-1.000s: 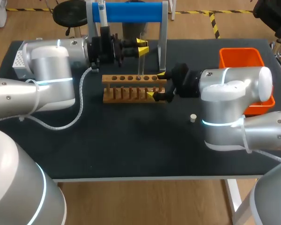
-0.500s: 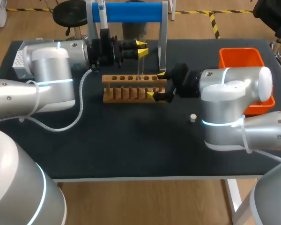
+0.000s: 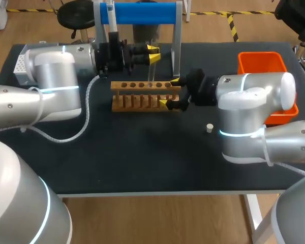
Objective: Invert the test tube, pick up the pipette, mount the tip to pipette, aspirate from beaker and dispense into the tube, eject the tip, return the pipette, and cap with the stopper.
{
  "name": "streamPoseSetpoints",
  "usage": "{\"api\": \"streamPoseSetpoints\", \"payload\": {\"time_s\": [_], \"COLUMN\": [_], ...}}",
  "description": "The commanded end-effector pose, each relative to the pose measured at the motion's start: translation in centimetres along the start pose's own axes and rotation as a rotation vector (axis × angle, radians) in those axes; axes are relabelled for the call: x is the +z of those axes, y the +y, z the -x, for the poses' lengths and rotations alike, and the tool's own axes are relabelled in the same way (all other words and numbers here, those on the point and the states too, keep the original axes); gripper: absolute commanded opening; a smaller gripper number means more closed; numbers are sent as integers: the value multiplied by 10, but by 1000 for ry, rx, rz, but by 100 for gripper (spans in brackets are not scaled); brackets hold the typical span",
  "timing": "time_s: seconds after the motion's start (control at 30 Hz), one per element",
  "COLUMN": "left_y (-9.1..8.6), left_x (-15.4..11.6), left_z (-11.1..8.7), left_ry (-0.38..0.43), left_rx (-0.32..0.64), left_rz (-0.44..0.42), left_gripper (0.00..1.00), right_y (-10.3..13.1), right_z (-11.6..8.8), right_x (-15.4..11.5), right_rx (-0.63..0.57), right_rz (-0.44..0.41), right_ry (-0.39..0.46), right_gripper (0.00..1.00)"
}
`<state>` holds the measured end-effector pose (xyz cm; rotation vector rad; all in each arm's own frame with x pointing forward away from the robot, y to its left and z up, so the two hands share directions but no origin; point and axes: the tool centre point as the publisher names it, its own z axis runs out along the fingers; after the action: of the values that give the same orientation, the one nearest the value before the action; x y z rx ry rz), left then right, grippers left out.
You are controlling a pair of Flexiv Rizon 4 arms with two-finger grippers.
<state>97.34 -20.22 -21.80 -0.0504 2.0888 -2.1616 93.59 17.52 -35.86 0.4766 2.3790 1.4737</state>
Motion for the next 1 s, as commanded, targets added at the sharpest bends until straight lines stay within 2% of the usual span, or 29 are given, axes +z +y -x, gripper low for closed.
{"api": "streamPoseSetpoints", "payload": {"time_s": [0.03,1.0], "left_y": [2,5], "left_x": [0,-1], "left_z": [2,9], "left_ry": [4,0], "left_rx": [0,11], "left_rz": [-6,-13], "left_gripper": [0,0], "right_y": [0,0], "right_z": [-1,-1], "right_x": [1,1], "right_rx": [0,0], "right_rz": [1,1], "right_ry": [-6,-6], "right_gripper": [100,100]}}
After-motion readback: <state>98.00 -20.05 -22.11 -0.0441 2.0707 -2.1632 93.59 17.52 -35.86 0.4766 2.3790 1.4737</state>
